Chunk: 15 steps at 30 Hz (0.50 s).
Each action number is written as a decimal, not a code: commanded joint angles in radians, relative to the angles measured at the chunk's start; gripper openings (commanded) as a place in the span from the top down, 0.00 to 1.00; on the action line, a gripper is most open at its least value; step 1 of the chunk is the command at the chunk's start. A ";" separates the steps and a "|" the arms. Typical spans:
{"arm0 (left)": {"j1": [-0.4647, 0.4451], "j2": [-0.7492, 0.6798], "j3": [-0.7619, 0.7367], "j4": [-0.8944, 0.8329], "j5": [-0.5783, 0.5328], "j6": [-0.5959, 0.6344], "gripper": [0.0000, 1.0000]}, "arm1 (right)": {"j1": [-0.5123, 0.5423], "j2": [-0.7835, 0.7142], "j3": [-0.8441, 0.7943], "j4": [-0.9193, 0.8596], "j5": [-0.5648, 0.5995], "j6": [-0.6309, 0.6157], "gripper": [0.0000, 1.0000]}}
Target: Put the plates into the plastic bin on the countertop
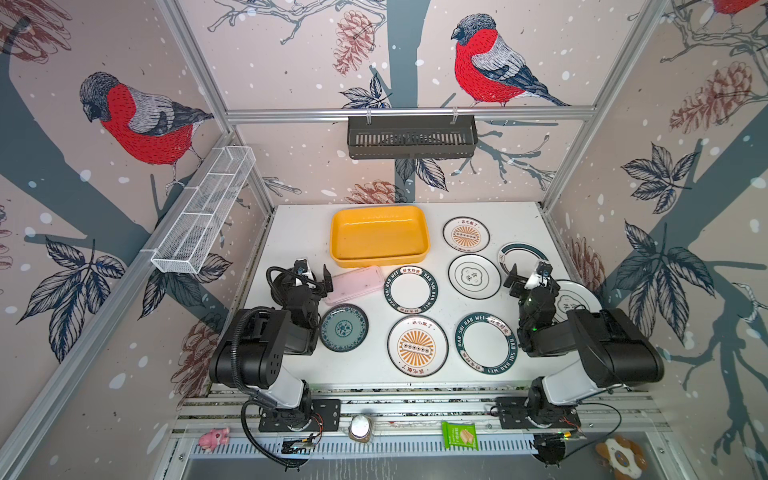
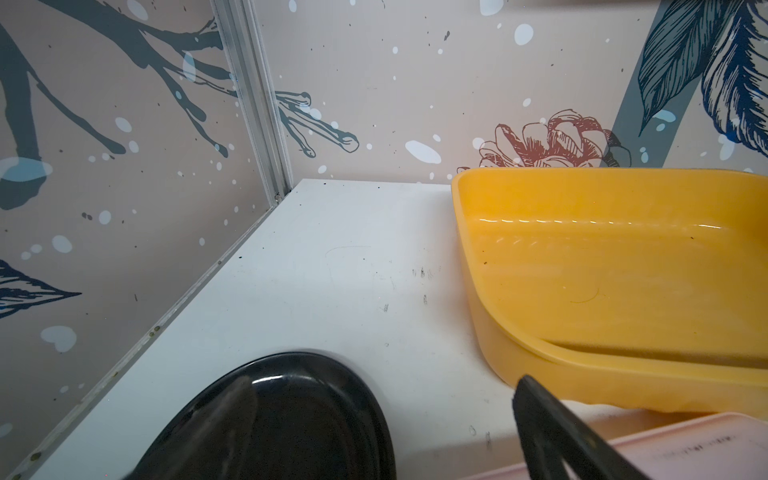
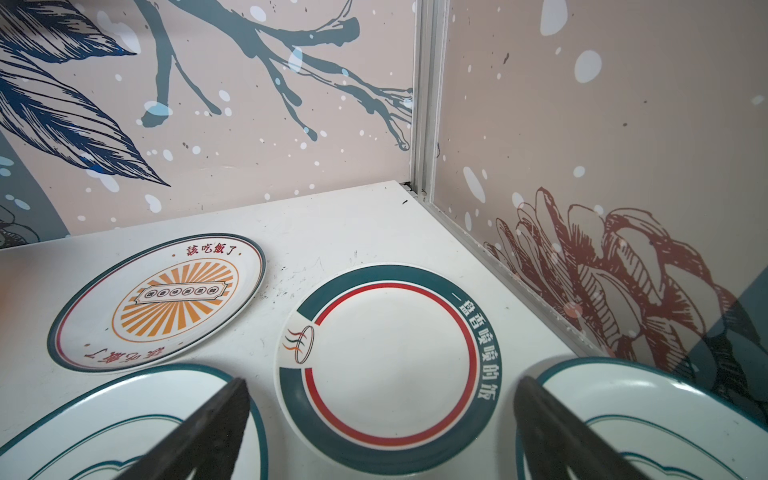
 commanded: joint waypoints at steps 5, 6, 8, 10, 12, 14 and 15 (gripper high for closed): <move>-0.014 -0.219 0.005 -0.159 -0.004 0.016 0.04 | 0.098 -0.148 -0.008 -0.050 0.076 -0.110 0.00; -0.015 -0.287 0.026 -0.253 0.028 0.021 0.03 | 0.125 -0.212 0.001 -0.107 0.071 -0.141 0.00; -0.020 -0.404 0.095 -0.457 0.054 -0.009 0.04 | 0.178 -0.335 0.041 -0.261 0.082 -0.139 0.01; -0.022 -0.506 0.187 -0.667 0.105 -0.128 0.03 | 0.235 -0.466 0.122 -0.519 0.039 -0.064 0.01; -0.033 -0.577 0.236 -0.766 0.205 -0.240 0.04 | 0.291 -0.557 0.207 -0.743 0.010 0.062 0.00; -0.056 -0.643 0.256 -0.804 0.286 -0.363 0.04 | 0.364 -0.624 0.273 -0.917 0.020 0.202 0.01; -0.078 -0.671 0.261 -0.816 0.332 -0.406 0.04 | 0.403 -0.650 0.293 -0.981 0.018 0.256 0.00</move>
